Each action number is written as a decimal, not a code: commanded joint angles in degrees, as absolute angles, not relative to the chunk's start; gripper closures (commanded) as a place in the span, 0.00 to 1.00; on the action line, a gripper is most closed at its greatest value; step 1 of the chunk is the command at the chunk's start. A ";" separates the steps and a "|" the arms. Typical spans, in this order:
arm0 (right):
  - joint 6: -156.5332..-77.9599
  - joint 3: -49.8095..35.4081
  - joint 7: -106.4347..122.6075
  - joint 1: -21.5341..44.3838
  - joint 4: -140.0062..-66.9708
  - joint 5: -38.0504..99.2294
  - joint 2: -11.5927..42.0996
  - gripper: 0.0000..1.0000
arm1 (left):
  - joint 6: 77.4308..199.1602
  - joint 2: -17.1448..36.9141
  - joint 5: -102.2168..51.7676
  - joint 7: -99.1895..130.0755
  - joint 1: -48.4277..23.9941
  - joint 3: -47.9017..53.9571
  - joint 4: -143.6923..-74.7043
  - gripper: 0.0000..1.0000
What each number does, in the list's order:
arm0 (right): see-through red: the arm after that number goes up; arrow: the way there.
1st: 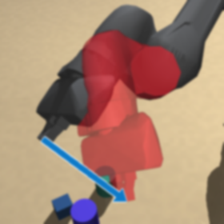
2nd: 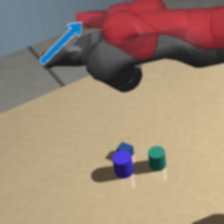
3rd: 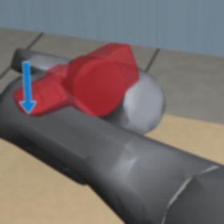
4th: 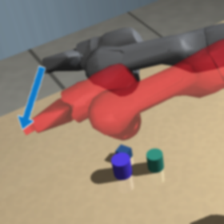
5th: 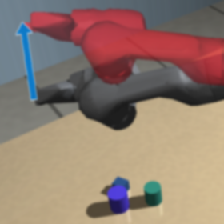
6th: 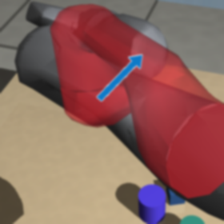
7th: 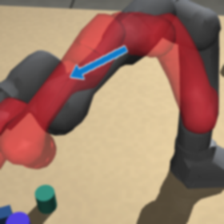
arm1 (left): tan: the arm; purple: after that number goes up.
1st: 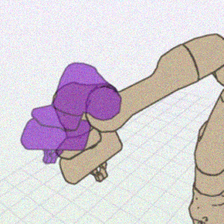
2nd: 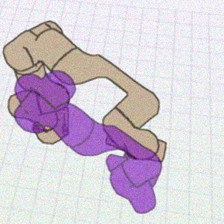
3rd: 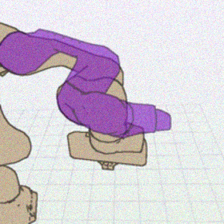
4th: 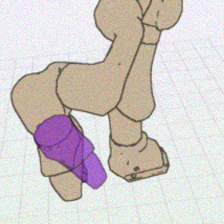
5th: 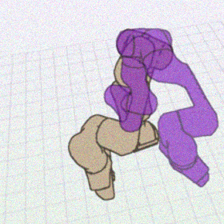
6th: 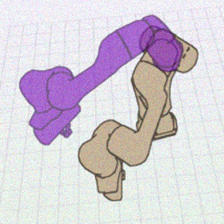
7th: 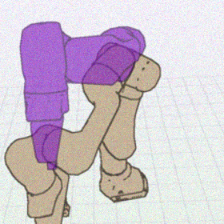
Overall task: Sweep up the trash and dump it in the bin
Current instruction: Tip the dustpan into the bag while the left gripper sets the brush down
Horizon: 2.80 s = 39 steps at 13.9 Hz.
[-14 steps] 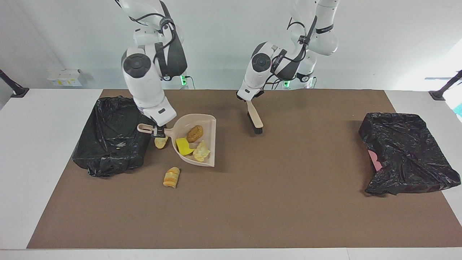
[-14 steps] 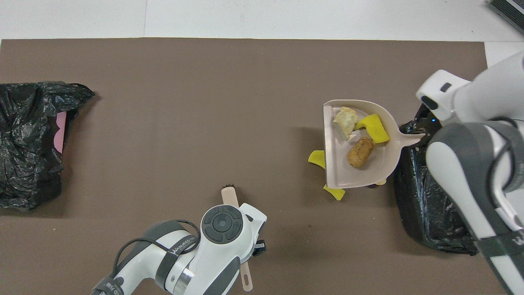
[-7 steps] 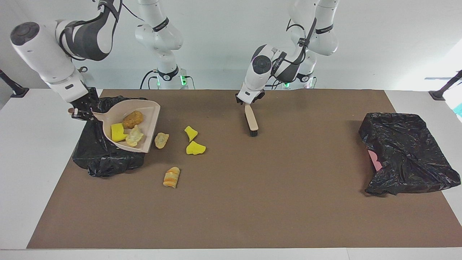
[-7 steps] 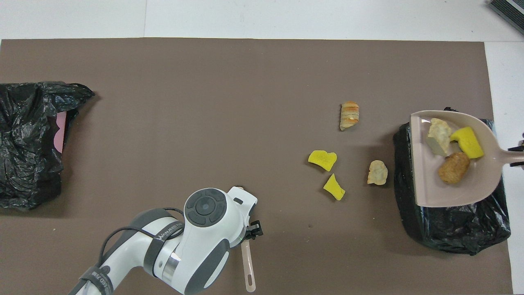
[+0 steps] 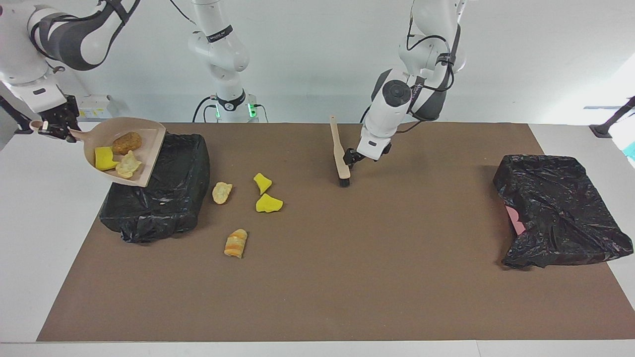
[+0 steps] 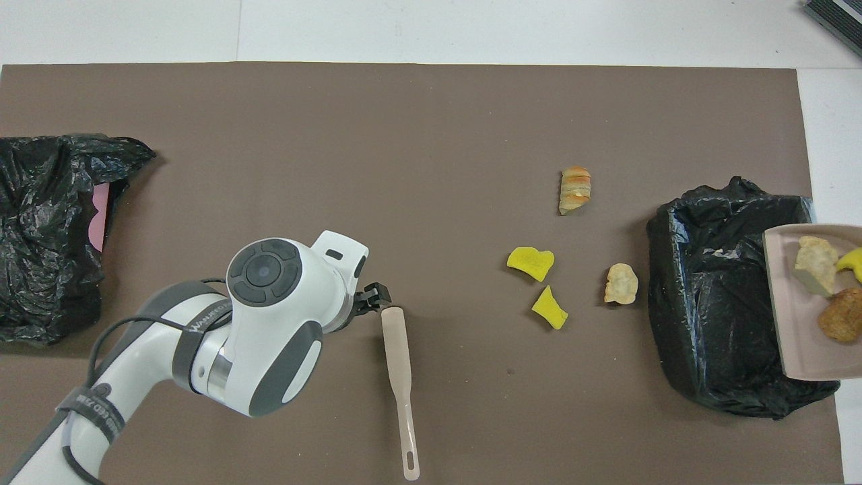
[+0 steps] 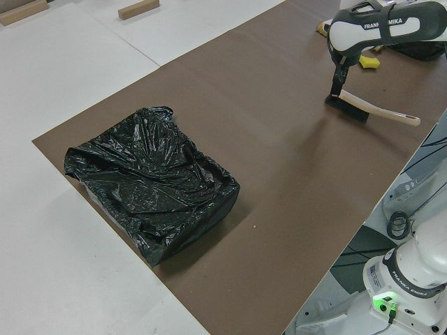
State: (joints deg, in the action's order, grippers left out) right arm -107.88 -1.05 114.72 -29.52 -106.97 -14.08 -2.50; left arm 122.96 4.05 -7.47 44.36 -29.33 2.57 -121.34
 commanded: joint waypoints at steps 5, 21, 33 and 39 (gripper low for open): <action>-114.08 -1.67 103.05 -21.11 -118.03 -27.05 -8.78 1.00 | 122.88 9.67 -4.66 22.61 -19.00 3.08 -111.72 0.00; -101.25 -2.64 88.95 -3.08 -122.78 -55.54 -13.62 1.00 | 94.92 6.96 -1.23 5.45 -2.20 2.81 -90.96 0.00; -94.31 -2.90 89.65 -1.93 -119.37 -60.65 -14.77 1.00 | 89.39 1.32 -0.70 0.18 -0.71 2.20 -91.41 0.00; -93.95 -4.22 87.81 -1.05 -104.00 -48.28 -4.24 1.00 | 87.27 1.67 0.35 -3.61 0.18 2.11 -90.18 0.00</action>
